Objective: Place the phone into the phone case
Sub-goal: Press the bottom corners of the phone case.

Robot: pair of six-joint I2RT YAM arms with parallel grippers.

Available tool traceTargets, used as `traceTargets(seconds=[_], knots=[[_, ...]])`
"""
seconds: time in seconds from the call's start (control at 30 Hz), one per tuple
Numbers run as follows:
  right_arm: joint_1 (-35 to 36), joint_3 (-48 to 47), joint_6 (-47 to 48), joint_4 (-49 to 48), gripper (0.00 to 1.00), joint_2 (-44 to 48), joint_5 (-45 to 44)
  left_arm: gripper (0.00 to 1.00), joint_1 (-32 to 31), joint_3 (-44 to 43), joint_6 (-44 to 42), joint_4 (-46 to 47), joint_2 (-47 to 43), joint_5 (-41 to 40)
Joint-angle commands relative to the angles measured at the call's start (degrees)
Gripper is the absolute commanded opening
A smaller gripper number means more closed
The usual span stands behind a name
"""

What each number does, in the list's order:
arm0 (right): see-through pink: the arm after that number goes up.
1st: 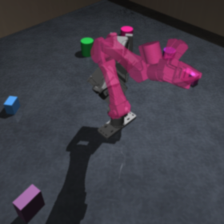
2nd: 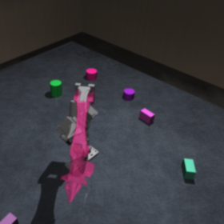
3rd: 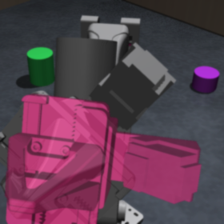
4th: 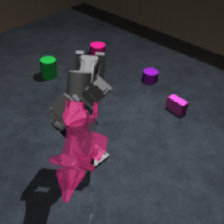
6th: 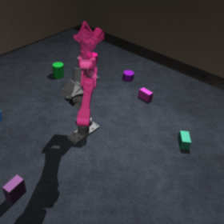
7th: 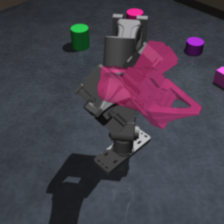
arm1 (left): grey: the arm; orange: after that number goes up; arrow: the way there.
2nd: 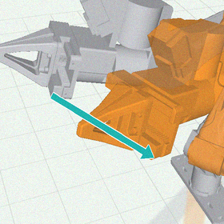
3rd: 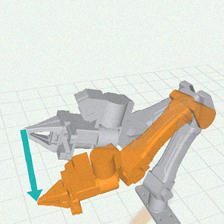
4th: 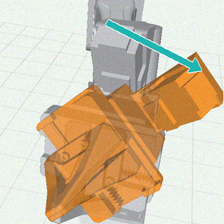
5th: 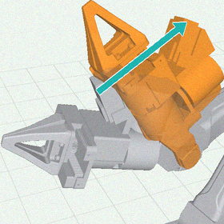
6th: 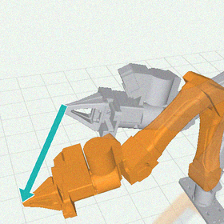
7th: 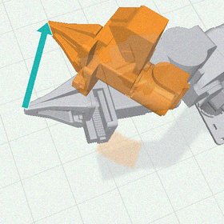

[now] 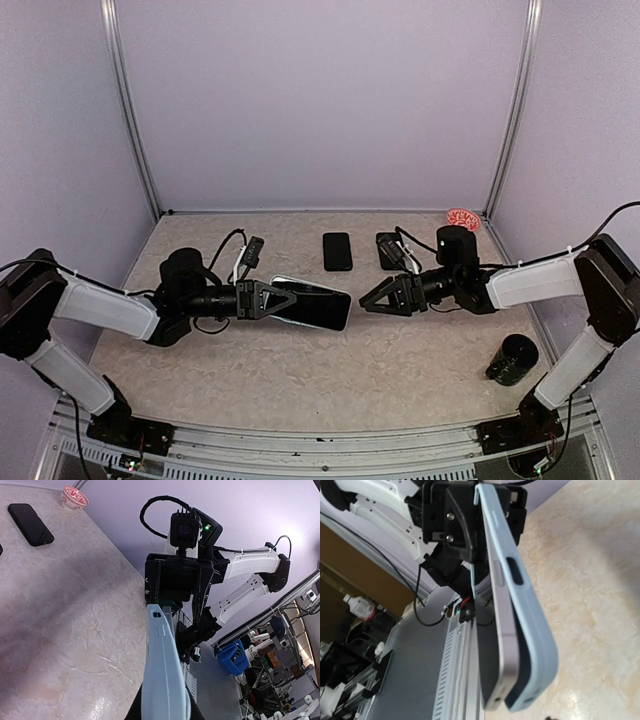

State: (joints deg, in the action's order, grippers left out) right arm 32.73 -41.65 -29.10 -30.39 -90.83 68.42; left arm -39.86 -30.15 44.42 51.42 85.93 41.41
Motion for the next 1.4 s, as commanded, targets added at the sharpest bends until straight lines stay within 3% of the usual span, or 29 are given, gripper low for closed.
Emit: traceTargets(seconds=[0.0, 0.6, 1.37], knots=[[1.3, 0.3, 2.1, -1.7, 0.53, 1.6, 2.0, 0.00, -0.9, -3.0, -1.3, 5.5, 0.2, 2.2], [3.0, 0.2, 6.1, 1.0, 0.55, 4.8, 2.1, 0.00, -3.4, -5.9, -2.0, 5.8, 0.9, 5.9], [5.1, 4.1, -0.3, -11.2, 0.52, 9.5, 6.9, 0.00, -3.5, -12.5, -3.0, 3.6, 4.4, 11.6]])
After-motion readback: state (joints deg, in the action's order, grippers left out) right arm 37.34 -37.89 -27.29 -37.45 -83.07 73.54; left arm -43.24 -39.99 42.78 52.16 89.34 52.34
